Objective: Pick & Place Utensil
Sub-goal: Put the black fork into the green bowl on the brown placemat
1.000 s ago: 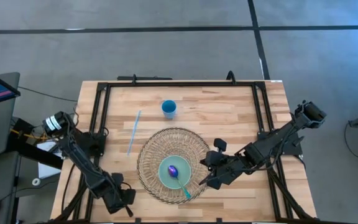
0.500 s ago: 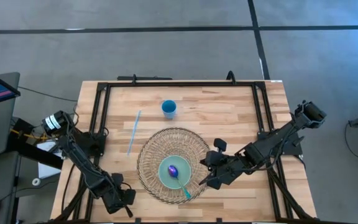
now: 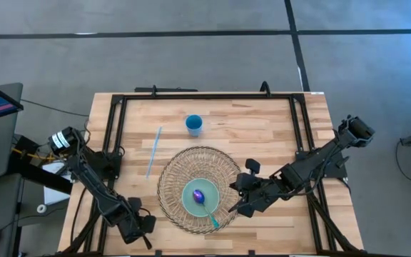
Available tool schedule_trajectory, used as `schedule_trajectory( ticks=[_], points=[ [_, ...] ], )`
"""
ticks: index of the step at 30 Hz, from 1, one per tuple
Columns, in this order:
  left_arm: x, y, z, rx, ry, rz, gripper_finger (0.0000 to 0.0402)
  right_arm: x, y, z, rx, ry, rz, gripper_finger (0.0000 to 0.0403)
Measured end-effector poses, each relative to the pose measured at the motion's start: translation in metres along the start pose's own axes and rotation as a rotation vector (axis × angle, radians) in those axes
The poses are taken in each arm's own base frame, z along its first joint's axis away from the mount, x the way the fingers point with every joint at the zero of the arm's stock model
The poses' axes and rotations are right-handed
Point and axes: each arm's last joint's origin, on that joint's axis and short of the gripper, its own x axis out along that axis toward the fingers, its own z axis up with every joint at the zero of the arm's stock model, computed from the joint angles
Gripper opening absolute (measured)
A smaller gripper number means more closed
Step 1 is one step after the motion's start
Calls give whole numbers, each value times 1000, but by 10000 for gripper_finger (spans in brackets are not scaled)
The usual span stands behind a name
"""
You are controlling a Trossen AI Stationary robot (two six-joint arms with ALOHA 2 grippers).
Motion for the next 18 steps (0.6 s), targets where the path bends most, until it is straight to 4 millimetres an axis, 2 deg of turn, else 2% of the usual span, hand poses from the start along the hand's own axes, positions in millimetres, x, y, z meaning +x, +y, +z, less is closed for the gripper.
schedule_trajectory(
  ticks=[11, 18],
  points=[
    [8, 10, 11, 37, -35, 10, 84, 0, 0, 0, 34, 1, 0, 13],
    [9, 11, 13, 105, -50, 9, 14, 0, 0, 0, 36, 1, -1, 13]
  ],
)
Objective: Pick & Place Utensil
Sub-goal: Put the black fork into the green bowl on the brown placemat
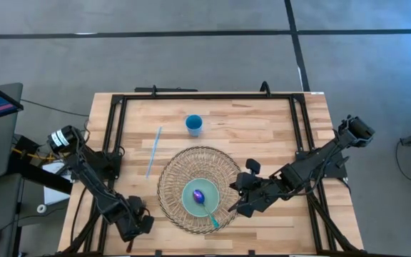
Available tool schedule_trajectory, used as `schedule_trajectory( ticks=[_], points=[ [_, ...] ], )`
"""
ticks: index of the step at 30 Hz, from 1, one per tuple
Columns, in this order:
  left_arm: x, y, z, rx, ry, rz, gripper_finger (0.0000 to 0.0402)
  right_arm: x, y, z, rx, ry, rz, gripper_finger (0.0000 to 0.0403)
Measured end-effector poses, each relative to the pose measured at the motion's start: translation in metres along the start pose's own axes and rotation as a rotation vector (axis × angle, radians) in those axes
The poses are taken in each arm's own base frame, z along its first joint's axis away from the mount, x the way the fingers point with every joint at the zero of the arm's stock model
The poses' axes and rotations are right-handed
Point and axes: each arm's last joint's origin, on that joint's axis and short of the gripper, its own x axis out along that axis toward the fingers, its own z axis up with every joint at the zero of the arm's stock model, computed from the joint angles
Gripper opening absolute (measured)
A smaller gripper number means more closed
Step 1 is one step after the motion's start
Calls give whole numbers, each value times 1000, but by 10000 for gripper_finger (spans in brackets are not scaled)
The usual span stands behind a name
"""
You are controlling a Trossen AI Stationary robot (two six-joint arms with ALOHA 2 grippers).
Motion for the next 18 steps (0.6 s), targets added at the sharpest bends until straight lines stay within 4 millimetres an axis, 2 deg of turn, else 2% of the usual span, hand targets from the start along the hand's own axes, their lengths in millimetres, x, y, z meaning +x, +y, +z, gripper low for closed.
schedule_trajectory(
  ticks=[10, 15, 18],
  points=[
    [-3, -3, 1, 63, -56, -75, 10, 0, 0, 0, 0, 0, 0, 13],
    [-18, -11, 3, 49, -161, -240, 12, 0, 0, 0, 0, 0, -1, 13],
    [-33, -25, -3, 34, -94, -377, 9, 0, 0, 0, 1, -3, -1, 12]
  ],
)
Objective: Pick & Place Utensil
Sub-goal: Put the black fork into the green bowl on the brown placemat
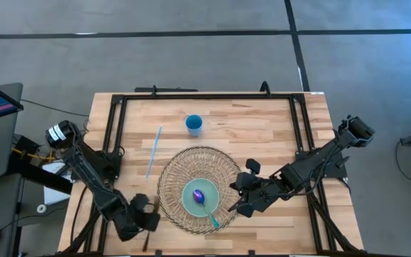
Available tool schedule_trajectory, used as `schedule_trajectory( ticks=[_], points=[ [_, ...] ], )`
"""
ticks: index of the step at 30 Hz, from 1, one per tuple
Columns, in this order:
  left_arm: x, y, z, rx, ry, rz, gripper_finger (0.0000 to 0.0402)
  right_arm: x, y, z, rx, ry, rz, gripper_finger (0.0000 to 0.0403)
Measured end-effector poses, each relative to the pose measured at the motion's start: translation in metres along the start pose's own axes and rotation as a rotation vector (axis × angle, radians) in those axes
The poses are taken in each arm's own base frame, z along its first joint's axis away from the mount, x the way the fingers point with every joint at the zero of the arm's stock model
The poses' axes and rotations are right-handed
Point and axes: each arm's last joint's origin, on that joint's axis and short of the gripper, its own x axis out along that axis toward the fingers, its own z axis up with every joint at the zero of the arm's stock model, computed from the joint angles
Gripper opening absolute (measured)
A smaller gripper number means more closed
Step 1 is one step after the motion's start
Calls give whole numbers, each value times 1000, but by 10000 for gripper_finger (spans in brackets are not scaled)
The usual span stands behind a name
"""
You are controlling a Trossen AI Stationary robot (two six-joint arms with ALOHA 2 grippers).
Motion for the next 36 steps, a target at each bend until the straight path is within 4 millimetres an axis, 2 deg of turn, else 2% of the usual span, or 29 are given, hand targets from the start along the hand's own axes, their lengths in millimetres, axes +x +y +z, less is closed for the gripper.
schedule_trajectory(
  ticks=[10, 15, 18, 25, 31, 36],
  points=[
    [-6, -72, 6, 53, 134, -441, 9, 6, -3, 3, 12, -7, -24, 12],
    [-3, -96, 21, 43, 144, -472, 11, 17, -2, 8, 37, -42, -13, 12],
    [1, -111, 31, 50, 182, -484, 11, 25, 4, 13, -43, -87, 35, 12],
    [16, -124, 62, 45, 337, -410, 13, 50, 17, 18, -137, -126, 194, 12],
    [19, -130, 94, 18, 417, -386, 14, 79, 15, 15, -143, -86, 248, 12],
    [16, -133, 113, 1, 474, -377, 14, 94, 9, 13, -137, -52, 249, 12]
  ],
)
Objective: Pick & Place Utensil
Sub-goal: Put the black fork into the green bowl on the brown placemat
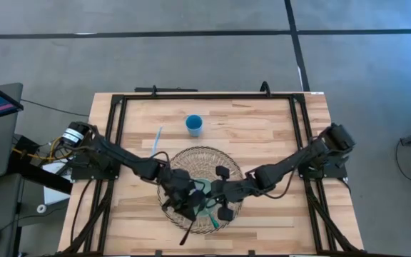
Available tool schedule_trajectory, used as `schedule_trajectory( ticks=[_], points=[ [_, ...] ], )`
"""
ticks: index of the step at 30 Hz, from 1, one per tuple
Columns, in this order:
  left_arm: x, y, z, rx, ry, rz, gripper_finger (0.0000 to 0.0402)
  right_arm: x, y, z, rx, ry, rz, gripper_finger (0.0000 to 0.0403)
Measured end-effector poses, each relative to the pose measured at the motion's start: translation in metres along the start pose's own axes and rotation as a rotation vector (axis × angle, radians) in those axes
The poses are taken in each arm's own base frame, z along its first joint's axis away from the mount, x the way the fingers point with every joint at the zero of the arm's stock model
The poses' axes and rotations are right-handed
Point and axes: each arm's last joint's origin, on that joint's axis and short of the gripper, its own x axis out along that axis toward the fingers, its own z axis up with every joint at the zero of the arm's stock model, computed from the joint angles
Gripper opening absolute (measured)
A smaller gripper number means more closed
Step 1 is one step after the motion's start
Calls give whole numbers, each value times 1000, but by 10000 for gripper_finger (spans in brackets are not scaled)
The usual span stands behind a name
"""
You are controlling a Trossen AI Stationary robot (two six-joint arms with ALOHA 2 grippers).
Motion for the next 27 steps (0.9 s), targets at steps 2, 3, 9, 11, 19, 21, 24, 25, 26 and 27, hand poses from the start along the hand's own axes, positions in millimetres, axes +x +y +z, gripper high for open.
schedule_trajectory(
  ticks=[2, 3, 9, 11, 19, 21, 24, 25, 26, 27],
  points=[
    [-3, -1, 5, -10, -3, 1, 14, 6, -2, -3, 1, 12, -4, 12],
    [-4, -1, 7, -13, -9, -1, 14, 8, -3, -4, 3, 13, -8, 12],
    [-8, 2, 13, -47, -13, 39, 15, 20, -4, -11, 2, 40, 1, 12],
    [-8, 7, 14, -75, -21, 82, 15, 20, -6, -11, 3, 45, 0, 12],
    [-10, 17, 17, -128, -49, 170, 15, 21, -7, -10, 5, 41, -1, 12],
    [-11, 16, 19, -134, -53, 169, 15, 21, -7, -10, 6, 41, -2, 12],
    [-13, 15, 23, -141, -65, 163, 15, 21, -9, -10, 9, 39, -6, 12],
    [-14, 15, 24, -143, -75, 159, 15, 21, -9, -9, 11, 35, -6, 12],
    [-14, 15, 25, -142, -92, 156, 15, 22, -10, -8, 15, 28, -6, 12],
    [-14, 15, 26, -142, -105, 155, 15, 22, -11, -7, 19, 19, -7, 12]
  ],
)
